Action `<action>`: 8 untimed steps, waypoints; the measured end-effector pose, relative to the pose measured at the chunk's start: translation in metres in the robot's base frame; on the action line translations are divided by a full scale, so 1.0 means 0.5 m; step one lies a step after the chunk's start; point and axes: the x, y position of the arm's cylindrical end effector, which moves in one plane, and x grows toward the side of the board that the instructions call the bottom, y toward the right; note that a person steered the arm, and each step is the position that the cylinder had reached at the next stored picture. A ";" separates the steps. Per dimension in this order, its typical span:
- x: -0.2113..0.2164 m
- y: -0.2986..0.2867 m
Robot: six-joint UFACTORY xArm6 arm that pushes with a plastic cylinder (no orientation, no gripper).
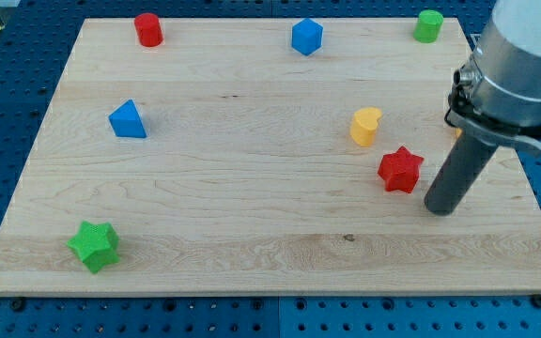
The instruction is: Place yellow heart right horizontally towards green star
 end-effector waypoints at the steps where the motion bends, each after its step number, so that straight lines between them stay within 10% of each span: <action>1: -0.017 -0.027; 8: -0.114 -0.208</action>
